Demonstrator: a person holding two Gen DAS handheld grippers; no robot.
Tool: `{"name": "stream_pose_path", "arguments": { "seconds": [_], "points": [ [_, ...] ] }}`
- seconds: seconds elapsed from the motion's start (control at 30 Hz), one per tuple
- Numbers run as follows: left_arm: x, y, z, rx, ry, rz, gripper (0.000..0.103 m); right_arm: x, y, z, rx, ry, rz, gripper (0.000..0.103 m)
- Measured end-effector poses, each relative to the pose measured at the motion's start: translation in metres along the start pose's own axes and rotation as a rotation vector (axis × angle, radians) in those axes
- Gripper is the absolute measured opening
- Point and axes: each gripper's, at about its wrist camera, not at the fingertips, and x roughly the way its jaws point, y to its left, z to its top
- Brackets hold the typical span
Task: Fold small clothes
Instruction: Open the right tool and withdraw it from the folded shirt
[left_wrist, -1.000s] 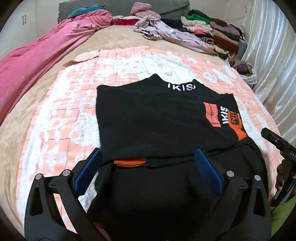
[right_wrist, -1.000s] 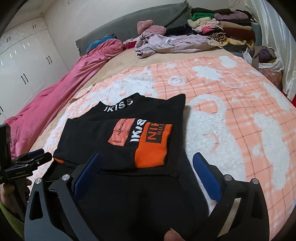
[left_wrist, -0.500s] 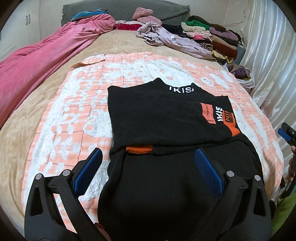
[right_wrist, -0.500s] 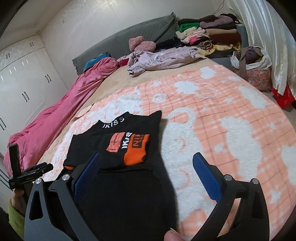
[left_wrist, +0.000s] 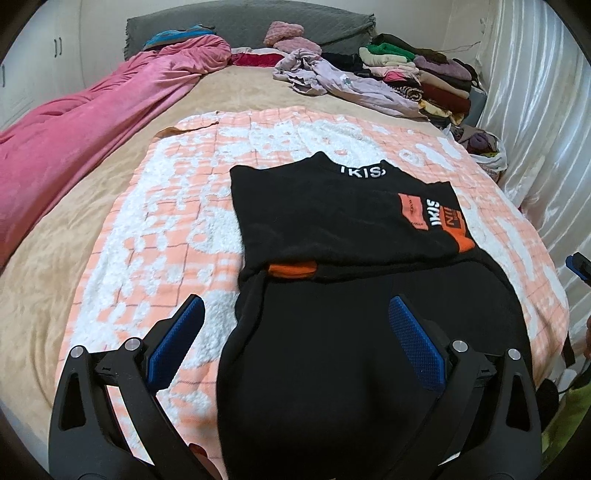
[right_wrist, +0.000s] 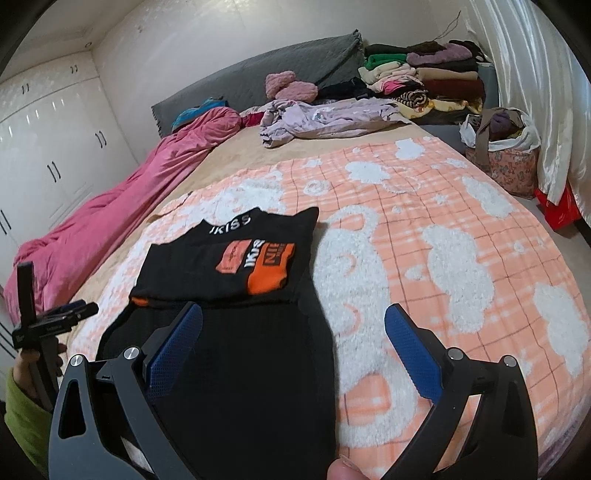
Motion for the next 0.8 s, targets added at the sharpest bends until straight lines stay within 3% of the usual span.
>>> {"name": "stream_pose_path", "arguments": {
  "seconds": [0.8],
  "points": [
    [-0.004,0.016,-0.041,0.004,0.052,0.024,0.093,0.006,0.008,-0.039,-0.046,0.101,0.001,0.099]
  ]
}}
